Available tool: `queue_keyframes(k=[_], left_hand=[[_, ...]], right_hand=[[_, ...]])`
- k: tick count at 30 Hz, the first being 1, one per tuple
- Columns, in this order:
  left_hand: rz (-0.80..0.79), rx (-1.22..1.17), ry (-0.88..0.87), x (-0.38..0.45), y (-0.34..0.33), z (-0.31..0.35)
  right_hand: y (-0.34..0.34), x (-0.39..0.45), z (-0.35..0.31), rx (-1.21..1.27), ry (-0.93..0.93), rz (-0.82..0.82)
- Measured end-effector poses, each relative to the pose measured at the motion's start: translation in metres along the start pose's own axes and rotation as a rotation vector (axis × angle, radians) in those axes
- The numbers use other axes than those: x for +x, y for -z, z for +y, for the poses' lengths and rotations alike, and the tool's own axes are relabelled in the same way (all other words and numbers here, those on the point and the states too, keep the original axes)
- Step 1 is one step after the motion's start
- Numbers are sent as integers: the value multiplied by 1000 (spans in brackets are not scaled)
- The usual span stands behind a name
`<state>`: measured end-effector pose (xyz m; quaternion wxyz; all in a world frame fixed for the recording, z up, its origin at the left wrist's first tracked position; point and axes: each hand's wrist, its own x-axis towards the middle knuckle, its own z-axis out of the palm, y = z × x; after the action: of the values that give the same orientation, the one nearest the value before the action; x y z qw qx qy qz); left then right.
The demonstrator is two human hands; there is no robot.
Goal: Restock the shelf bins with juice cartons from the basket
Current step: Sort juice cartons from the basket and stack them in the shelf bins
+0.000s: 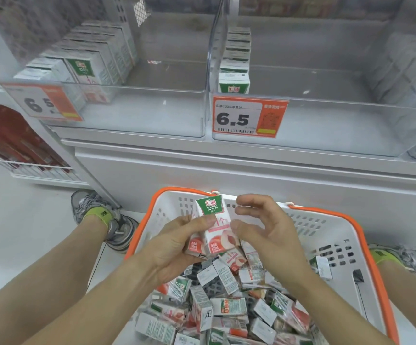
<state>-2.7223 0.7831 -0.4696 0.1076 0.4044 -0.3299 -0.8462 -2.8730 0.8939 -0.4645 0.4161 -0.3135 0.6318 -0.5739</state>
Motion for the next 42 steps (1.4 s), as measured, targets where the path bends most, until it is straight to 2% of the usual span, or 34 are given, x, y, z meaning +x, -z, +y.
queue_keyframes(k=[2, 5, 10, 12, 15, 19, 22, 25, 28, 30, 32, 35, 37, 42], left_hand=[[-11, 54, 8, -2, -3, 2], [-62, 84, 34, -4, -6, 2], [-153, 108, 14, -10, -7, 5], [-82, 162, -2, -14, -10, 11], [43, 150, -94, -23, -5, 38], [134, 136, -395, -54, 13, 93], [187, 67, -571, -77, 32, 125], [210, -39, -654, -88, 57, 143], [227, -112, -704, -92, 76, 154], [212, -140, -744, -95, 83, 160], [160, -125, -747, -98, 88, 166], [65, 34, -745, -103, 92, 170], [37, 109, -725, -103, 98, 169], [3, 99, -647, -104, 113, 164]], right_hand=[[8, 4, -7, -137, -102, -60], [12, 5, -14, -155, -250, -213], [13, 4, -21, -22, -307, -256], [16, 4, -27, 82, -302, -272], [18, 6, -38, 221, -248, -260], [1, 13, -63, 288, -102, -212], [-32, 26, -94, 266, 75, -174], [-71, 50, -134, 168, 262, -89], [-110, 73, -167, 145, 351, -123], [-133, 84, -183, 138, 311, -207], [-152, 91, -194, 21, 227, -310], [-173, 99, -200, -154, 127, -466], [-184, 102, -202, -220, 76, -522], [-190, 114, -214, -488, -79, -675]])
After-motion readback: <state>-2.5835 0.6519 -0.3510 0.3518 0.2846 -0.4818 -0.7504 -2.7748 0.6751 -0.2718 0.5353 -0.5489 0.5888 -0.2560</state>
